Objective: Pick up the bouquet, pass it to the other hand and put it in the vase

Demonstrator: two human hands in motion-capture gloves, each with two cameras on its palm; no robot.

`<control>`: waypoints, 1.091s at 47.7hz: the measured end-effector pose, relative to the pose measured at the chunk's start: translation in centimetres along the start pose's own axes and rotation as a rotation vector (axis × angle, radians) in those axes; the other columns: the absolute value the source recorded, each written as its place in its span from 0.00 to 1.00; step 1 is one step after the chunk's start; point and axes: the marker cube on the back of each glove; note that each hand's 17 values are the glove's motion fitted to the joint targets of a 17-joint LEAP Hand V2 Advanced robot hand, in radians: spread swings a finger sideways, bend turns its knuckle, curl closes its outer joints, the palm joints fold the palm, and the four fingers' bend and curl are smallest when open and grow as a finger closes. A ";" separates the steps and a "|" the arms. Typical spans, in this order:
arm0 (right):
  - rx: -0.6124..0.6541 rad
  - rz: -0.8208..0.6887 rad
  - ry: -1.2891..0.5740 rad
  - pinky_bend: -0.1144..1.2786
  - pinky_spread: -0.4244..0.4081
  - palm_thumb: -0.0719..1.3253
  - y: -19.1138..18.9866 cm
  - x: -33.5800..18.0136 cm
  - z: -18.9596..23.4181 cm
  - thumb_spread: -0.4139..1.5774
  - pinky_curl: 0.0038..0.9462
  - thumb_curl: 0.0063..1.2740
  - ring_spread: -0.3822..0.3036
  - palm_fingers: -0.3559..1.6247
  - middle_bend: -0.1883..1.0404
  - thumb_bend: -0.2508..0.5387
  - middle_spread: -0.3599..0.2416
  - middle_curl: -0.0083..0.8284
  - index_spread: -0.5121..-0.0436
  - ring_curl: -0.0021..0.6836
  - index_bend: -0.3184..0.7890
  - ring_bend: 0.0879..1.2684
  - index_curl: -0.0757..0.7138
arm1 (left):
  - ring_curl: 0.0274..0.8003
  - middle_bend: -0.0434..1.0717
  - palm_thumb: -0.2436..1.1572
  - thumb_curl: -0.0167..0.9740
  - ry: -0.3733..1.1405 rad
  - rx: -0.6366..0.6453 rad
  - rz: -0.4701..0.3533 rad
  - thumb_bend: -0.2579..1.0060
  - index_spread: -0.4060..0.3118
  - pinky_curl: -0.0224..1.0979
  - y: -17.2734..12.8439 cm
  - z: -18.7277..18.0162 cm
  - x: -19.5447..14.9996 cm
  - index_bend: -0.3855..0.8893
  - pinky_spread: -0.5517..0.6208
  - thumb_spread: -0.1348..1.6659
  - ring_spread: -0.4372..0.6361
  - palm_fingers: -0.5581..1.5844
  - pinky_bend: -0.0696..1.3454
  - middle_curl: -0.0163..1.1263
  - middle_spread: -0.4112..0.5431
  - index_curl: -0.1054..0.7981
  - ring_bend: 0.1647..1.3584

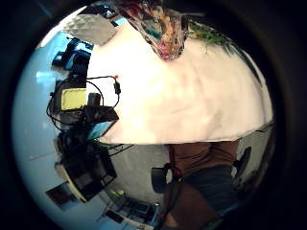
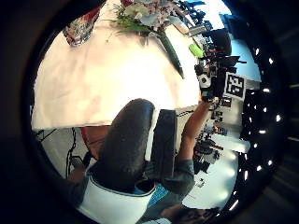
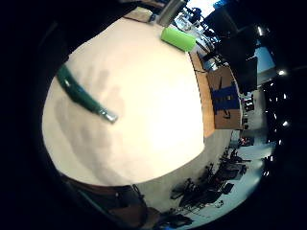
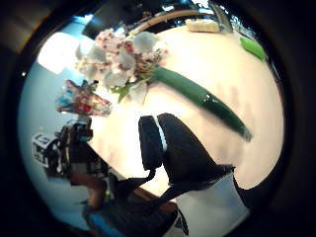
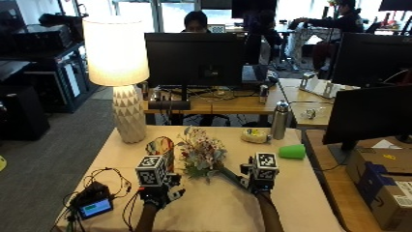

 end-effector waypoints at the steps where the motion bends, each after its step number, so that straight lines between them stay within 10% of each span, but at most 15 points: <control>1: -0.008 0.002 -0.002 0.48 0.92 0.30 -0.3 0.2 0.4 0.79 0.39 0.22 0.86 0.22 0.31 0.29 0.72 0.40 0.30 0.39 0.39 0.20 0.38 | 0.30 0.20 0.18 0.29 0.001 -0.001 0.000 0.19 0.42 0.31 -0.1 0.1 0.0 0.42 0.89 0.67 0.78 0.34 0.28 0.29 0.52 0.45 0.31; 26: -0.241 0.041 -0.001 0.50 0.92 0.29 -4.2 1.6 9.4 0.76 0.38 0.22 0.87 0.21 0.33 0.28 0.71 0.42 0.31 0.40 0.40 0.20 0.38 | 0.31 0.20 0.18 0.30 0.009 -0.007 0.002 0.19 0.42 0.32 -0.1 0.2 0.0 0.42 0.89 0.67 0.79 0.33 0.29 0.29 0.53 0.45 0.31; 42: -0.327 -0.260 -0.404 0.43 0.91 0.41 1.5 -5.1 4.2 0.78 0.35 0.25 0.84 0.30 0.34 0.36 0.64 0.43 0.34 0.38 0.49 0.18 0.45 | 0.31 0.21 0.18 0.30 0.017 -0.013 0.011 0.19 0.42 0.32 -0.1 0.4 -0.1 0.42 0.89 0.67 0.80 0.32 0.30 0.29 0.54 0.45 0.32; 52: -0.189 -0.052 -0.191 0.35 0.90 0.52 -2.3 -1.9 9.0 0.81 0.32 0.28 0.77 0.42 0.31 0.40 0.53 0.43 0.33 0.38 0.58 0.15 0.54 | 0.31 0.21 0.18 0.30 0.032 -0.015 0.025 0.19 0.42 0.32 -0.7 0.8 -0.4 0.42 0.89 0.67 0.80 0.32 0.30 0.29 0.54 0.45 0.32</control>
